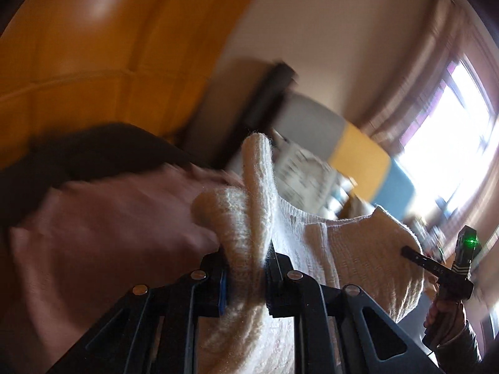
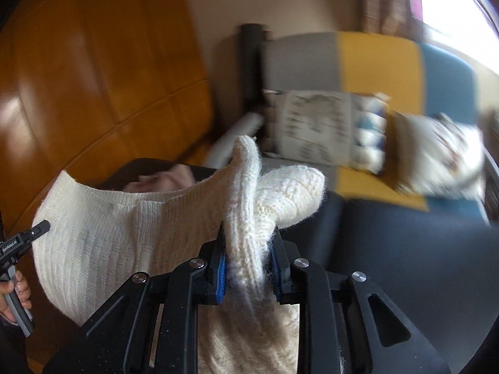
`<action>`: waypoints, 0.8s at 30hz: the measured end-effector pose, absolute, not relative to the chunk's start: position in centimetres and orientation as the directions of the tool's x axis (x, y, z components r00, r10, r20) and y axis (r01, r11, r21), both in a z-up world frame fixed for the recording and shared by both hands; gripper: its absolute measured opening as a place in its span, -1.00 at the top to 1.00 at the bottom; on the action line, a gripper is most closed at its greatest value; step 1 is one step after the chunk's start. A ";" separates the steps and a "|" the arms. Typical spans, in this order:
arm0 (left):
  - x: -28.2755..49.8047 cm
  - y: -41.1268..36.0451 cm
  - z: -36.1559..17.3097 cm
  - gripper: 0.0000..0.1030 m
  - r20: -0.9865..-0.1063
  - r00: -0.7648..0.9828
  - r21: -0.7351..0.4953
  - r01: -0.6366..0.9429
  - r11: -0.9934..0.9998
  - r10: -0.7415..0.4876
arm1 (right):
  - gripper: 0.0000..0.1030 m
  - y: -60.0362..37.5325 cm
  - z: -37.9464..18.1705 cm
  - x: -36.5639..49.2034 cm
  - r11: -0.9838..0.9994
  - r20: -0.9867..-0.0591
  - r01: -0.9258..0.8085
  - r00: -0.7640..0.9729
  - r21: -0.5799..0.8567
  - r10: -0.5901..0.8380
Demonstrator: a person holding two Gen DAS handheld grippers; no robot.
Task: Fold clothes
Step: 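Lift and carry the folded sweater onto the pink sweater, then open both grippers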
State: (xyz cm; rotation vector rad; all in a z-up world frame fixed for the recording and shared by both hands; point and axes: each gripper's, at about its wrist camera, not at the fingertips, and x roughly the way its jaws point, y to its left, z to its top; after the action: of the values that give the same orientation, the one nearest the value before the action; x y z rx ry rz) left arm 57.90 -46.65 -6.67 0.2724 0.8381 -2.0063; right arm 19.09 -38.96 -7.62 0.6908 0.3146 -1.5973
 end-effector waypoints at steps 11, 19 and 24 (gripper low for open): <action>70.6 -49.8 -10.0 0.67 -0.561 -0.223 -0.402 0.915 0.027 -0.797 | 0.56 -61.4 -9.9 32.7 0.092 -0.645 0.980 0.184 0.174 -0.741; 72.8 -52.2 -17.7 0.55 -0.705 -0.116 -0.326 0.929 0.174 -0.700 | 0.53 -66.0 -17.7 31.8 0.007 -0.753 0.991 0.108 0.136 -0.649; 72.9 -53.3 -19.6 0.36 -0.741 -0.076 -0.260 0.949 0.180 -0.668 | -0.55 -66.2 -19.1 30.1 -0.031 -0.768 0.992 0.078 0.126 -0.636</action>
State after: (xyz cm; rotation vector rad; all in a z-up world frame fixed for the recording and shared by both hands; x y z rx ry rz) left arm 72.87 -53.32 -19.65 0.3995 0.9039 -1.3954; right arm 30.10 -66.24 -19.07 0.7880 0.5833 -1.4298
